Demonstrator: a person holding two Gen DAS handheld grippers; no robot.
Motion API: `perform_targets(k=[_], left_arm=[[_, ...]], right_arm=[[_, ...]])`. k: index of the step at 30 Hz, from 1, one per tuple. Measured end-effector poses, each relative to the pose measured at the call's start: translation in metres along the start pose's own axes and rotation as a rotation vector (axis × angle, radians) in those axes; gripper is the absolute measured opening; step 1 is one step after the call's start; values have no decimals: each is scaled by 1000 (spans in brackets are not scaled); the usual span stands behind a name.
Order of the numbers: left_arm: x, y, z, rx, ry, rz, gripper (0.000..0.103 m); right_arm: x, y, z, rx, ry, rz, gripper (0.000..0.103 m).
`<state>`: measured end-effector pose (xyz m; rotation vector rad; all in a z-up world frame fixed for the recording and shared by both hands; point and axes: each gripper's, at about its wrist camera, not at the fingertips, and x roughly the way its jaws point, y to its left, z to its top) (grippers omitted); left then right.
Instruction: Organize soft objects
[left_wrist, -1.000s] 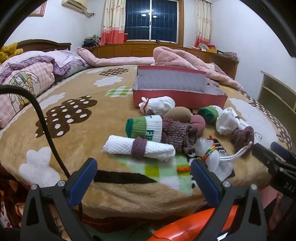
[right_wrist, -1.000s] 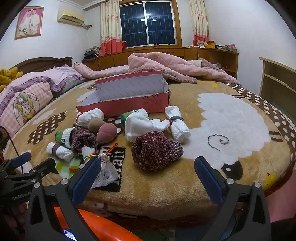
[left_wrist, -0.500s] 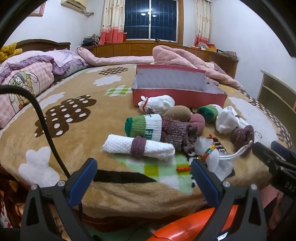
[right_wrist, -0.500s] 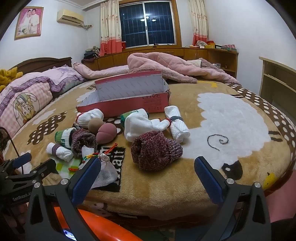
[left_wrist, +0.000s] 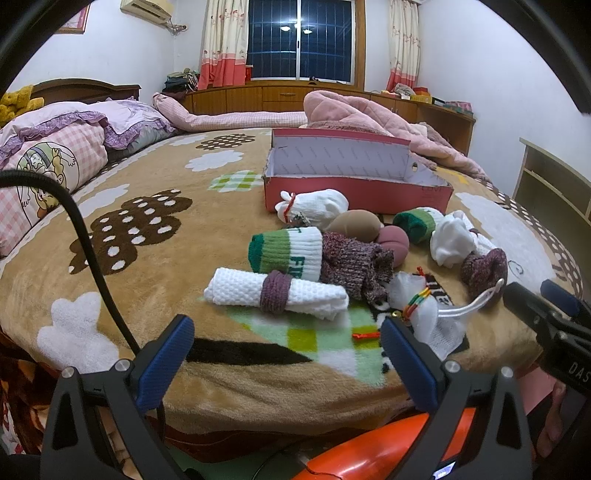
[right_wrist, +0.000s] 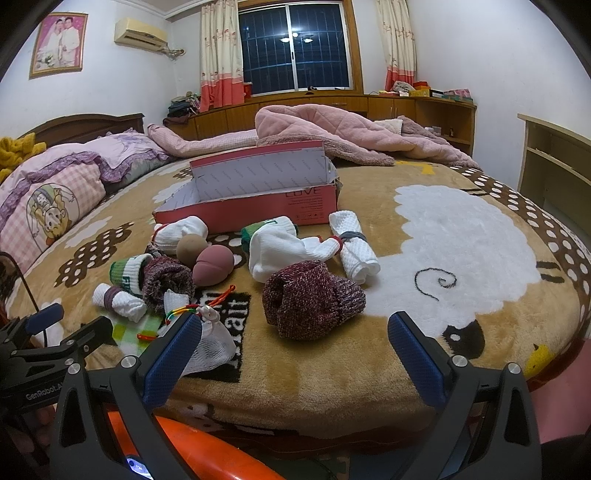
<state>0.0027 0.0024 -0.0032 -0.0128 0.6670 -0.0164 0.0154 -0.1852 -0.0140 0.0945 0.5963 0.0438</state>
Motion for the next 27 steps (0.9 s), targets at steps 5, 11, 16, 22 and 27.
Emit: perform_targets(k=[5, 11, 16, 22, 27], left_arm=[[0, 0, 0, 1, 1, -1, 103], [-2, -2, 0, 7, -4, -5, 103], [-2, -3, 0, 6, -3, -4, 103], [-2, -2, 0, -1, 1, -4, 103], [-2, -3, 0, 1, -3, -7, 103]], right_arm=[[0, 0, 0, 0, 0, 0, 103], [0, 0, 0, 0, 1, 1, 103], [0, 1, 0, 0, 0, -1, 103], [-1, 1, 0, 1, 0, -1, 103], [-1, 1, 0, -1, 0, -1, 103]])
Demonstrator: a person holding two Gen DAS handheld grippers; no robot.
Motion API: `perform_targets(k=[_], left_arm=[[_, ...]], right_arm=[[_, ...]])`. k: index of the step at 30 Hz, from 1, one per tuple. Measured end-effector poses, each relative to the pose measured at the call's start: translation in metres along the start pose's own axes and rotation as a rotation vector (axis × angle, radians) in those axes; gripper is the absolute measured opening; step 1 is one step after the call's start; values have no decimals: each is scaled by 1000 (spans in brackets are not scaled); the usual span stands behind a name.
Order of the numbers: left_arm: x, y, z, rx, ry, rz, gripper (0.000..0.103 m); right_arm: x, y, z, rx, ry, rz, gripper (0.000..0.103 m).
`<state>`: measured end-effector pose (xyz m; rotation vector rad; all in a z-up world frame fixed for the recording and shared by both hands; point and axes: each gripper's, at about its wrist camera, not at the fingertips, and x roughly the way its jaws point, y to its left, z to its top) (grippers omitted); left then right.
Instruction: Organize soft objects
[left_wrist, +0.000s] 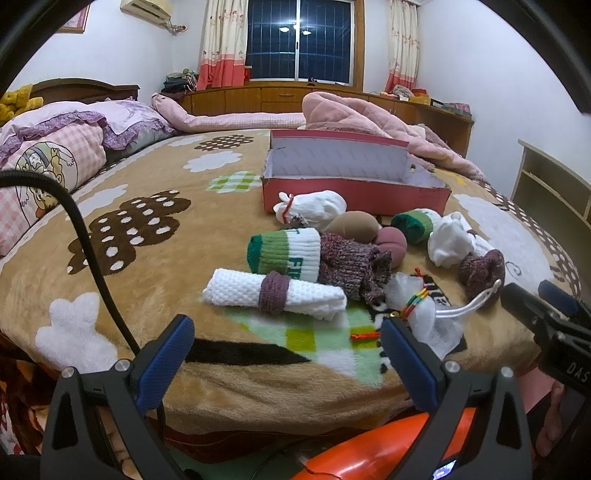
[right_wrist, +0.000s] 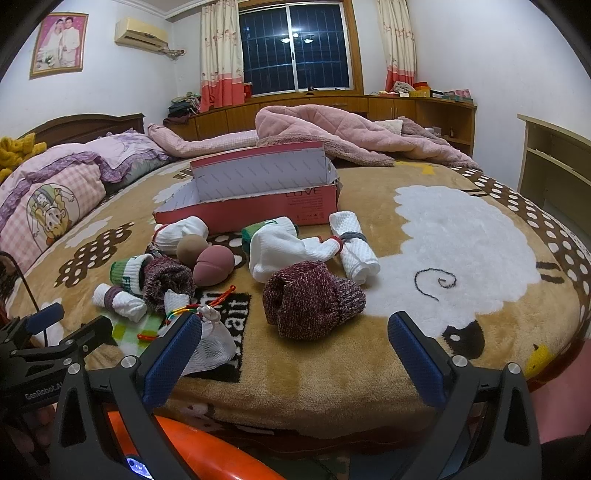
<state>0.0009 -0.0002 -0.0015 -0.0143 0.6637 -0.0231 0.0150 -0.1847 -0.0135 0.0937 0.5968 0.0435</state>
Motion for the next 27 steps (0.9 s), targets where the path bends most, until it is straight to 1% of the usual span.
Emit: perform_targets(k=[18, 23, 27], left_arm=[[0, 1, 0, -10, 5, -5, 103], [2, 4, 0, -25, 17, -15, 102], [9, 11, -1, -70, 63, -42, 97]], right_arm=[[0, 0, -1, 5, 3, 1, 103], [0, -1, -1, 7, 4, 3, 103], [-1, 0, -1, 6, 4, 5, 103]])
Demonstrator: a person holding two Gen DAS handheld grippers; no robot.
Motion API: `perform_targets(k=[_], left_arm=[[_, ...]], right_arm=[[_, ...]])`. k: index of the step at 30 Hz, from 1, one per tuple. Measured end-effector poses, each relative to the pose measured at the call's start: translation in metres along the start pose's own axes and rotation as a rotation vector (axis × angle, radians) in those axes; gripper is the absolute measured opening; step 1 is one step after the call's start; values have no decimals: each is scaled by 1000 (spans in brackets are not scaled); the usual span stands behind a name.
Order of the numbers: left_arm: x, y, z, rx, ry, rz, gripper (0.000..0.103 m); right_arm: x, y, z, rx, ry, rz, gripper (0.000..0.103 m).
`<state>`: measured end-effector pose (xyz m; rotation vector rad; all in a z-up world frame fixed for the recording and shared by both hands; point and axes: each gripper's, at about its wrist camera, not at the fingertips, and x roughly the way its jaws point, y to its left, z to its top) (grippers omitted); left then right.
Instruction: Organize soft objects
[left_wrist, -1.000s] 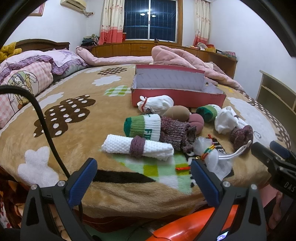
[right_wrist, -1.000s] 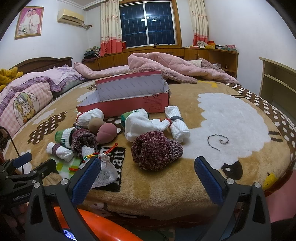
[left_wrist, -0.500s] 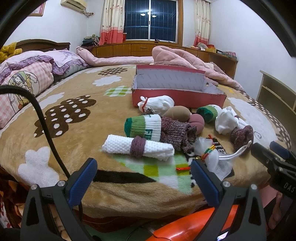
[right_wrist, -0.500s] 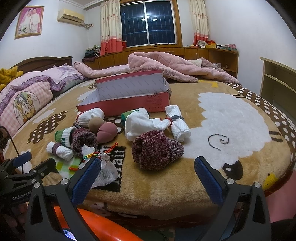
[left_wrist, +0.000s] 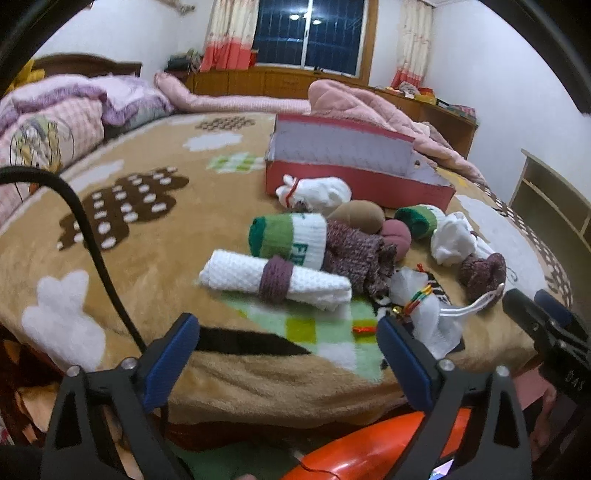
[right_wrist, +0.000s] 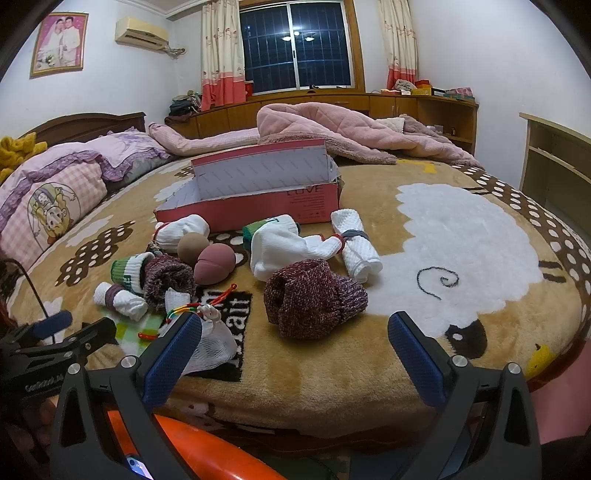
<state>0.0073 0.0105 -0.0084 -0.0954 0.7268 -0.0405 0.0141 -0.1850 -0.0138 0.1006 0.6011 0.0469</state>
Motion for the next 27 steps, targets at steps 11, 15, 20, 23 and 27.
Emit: perform_targets(k=[11, 15, 20, 23, 27], left_arm=[[-7, 7, 3, 31, 26, -63, 80], [-13, 14, 15, 50, -1, -64, 72], [-2, 27, 25, 29, 47, -109, 68], [7, 30, 28, 22, 76, -131, 68], [16, 33, 32, 31, 78, -132, 68]], right_arm=[[-6, -13, 17, -43, -49, 35, 103], [3, -45, 32, 16, -18, 64, 103], [19, -78, 38, 121, 79, 126, 96], [17, -82, 42, 114, 85, 165, 96], [15, -84, 46, 88, 76, 169, 96]])
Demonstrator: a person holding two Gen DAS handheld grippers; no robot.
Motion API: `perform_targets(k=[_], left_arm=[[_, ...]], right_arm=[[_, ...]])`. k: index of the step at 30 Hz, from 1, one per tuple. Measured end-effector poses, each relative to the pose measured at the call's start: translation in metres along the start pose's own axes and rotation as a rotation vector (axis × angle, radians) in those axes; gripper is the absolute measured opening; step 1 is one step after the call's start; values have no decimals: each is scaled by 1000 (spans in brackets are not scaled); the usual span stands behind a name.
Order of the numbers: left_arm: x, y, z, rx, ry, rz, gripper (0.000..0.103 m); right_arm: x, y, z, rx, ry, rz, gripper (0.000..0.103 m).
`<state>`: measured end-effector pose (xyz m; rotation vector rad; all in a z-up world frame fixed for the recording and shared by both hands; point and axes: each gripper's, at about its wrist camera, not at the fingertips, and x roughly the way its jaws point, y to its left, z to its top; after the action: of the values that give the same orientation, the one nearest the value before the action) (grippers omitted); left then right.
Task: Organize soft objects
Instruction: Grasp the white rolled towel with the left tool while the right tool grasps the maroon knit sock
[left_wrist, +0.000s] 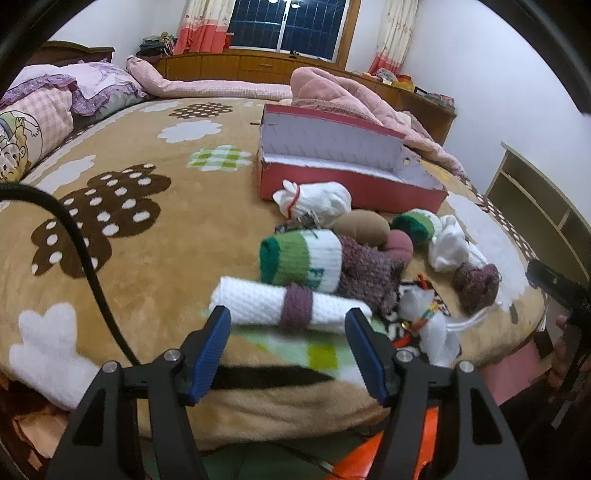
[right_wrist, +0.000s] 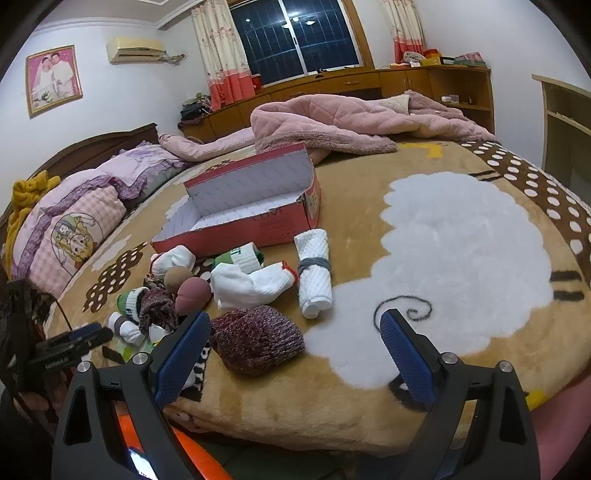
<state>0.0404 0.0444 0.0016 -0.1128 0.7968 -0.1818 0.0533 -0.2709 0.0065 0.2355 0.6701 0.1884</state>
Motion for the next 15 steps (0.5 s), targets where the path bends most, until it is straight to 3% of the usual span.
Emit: perform_targets(k=[4, 7, 12, 15], left_arm=[[7, 6, 12, 10, -5, -24, 69], [13, 7, 17, 23, -20, -90, 83], [39, 7, 14, 58, 37, -84, 86], [40, 4, 8, 83, 23, -81, 90]], right_arm=[[7, 3, -4, -35, 42, 18, 94], [9, 4, -6, -57, 57, 17, 94], [12, 2, -4, -56, 73, 33, 94], [17, 5, -2, -78, 82, 37, 94]])
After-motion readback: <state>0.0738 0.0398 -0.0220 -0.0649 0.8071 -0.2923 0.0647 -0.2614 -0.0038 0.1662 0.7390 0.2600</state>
